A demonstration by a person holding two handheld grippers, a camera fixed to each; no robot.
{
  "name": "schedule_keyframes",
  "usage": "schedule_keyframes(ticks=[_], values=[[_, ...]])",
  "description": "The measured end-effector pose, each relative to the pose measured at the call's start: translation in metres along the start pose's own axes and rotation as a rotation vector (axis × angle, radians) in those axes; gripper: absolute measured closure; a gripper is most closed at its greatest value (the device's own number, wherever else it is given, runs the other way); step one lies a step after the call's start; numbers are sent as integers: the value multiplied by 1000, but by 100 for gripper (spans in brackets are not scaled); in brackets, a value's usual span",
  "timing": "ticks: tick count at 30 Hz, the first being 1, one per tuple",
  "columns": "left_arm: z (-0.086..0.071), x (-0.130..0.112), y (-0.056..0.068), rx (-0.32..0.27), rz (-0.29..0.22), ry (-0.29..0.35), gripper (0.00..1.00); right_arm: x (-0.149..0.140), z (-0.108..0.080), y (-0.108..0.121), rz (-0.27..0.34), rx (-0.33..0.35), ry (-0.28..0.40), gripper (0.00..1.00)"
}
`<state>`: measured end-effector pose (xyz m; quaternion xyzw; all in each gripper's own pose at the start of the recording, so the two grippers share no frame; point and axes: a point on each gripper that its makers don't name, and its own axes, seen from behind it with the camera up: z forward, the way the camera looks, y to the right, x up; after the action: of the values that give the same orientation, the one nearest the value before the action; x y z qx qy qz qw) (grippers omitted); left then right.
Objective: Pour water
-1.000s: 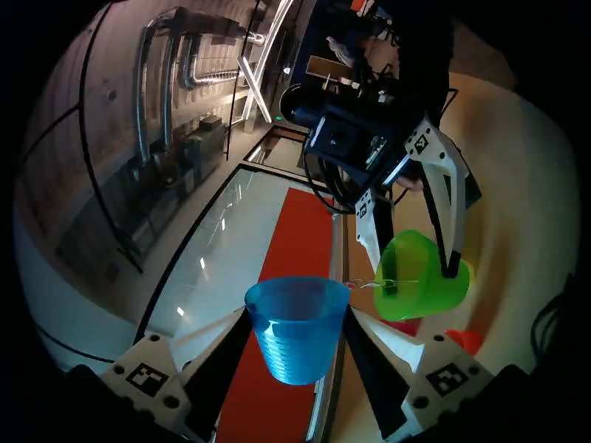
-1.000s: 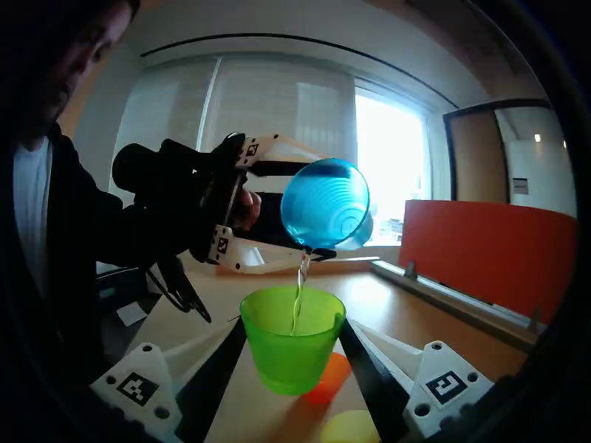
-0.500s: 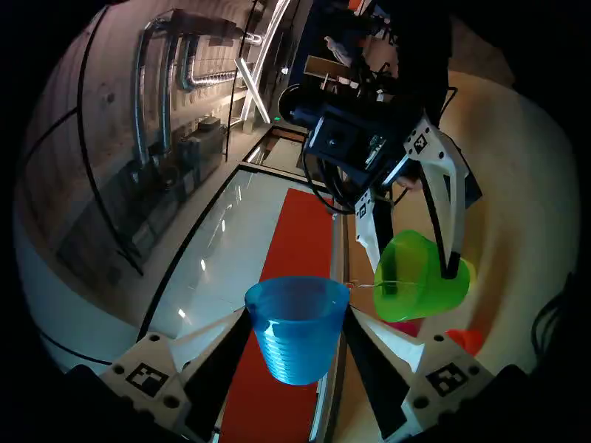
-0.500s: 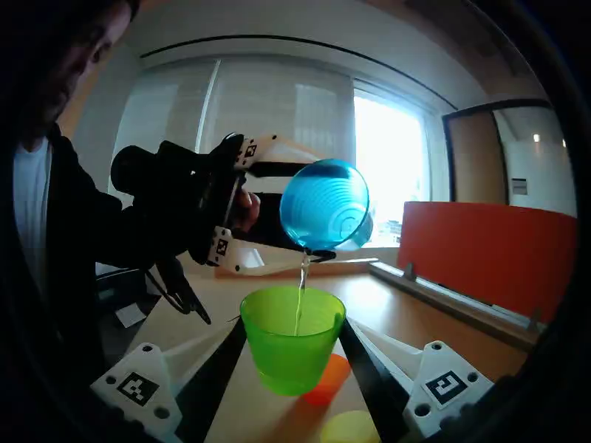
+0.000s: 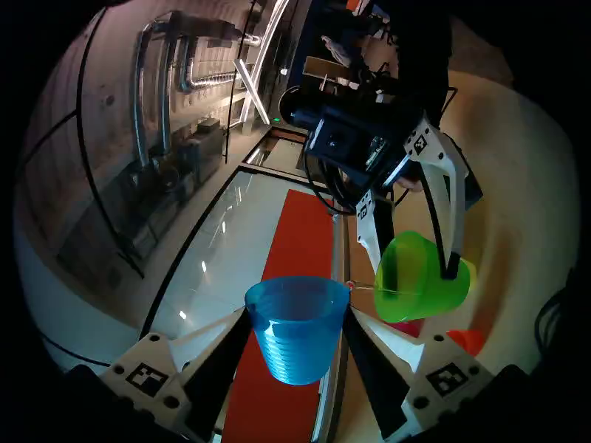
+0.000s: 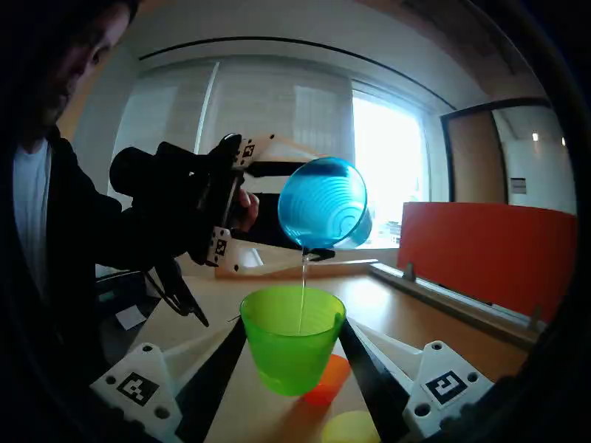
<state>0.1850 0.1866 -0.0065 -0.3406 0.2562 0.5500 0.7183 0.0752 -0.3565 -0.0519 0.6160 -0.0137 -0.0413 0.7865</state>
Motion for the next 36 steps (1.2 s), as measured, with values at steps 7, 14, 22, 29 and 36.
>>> schedule_keyframes(ticks=[7,14,22,29,36], values=[[0,1,-2,3,1,3,15,0,-1,1,4,-3,5,10],[1,3,-2,3,13,5,16,0,-2,1,5,-4,9,10],[1,4,-3,2,31,3,15,0,-4,2,6,-6,12,10],[1,4,-3,0,46,1,16,1,-4,2,3,-7,11,10],[1,4,-1,-4,61,0,15,1,-4,1,2,-7,9,10]])
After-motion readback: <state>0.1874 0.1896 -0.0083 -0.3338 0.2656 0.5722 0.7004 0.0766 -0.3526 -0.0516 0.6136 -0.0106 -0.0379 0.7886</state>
